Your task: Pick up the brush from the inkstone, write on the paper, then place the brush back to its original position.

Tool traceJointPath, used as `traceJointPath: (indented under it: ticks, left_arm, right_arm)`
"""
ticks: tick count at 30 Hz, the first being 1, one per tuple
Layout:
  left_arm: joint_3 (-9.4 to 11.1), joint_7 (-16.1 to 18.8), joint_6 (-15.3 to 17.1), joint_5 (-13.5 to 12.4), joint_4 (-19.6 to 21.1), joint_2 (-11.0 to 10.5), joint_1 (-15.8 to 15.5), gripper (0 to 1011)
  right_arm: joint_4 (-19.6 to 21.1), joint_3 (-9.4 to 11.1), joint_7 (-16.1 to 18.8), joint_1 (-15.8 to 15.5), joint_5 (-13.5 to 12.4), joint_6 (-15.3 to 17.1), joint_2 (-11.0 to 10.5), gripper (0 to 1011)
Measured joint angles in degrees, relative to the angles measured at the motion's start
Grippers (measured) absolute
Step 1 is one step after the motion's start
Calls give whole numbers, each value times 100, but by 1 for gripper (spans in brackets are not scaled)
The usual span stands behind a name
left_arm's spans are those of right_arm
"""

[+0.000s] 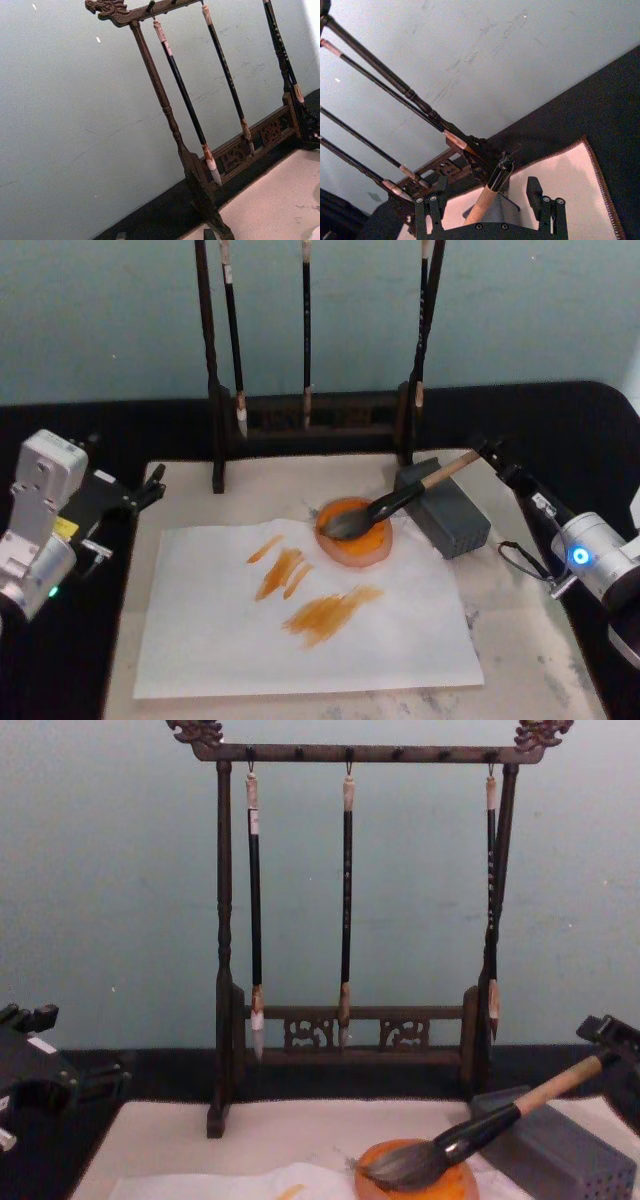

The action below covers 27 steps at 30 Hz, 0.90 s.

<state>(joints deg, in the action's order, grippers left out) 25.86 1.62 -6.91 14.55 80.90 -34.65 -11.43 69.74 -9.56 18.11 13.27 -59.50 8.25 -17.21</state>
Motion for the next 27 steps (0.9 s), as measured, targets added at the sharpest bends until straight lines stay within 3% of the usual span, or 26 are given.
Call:
traceJointPath:
  ticks: [8, 21, 27]
  left_arm:
    - [0, 0, 0, 0, 0, 0, 0, 1001]
    - [0, 0, 0, 0, 0, 0, 0, 1001]
    - [0, 0, 0, 0, 0, 0, 0, 1001]
  right_arm:
    - [-187, -45, -64, 156, -230, 50, 81, 1000]
    - [-183, -236, -654, 272, -372, 114, 122, 1000]
    - [-245, -330, -684, 359, -445, 90, 142, 1000]
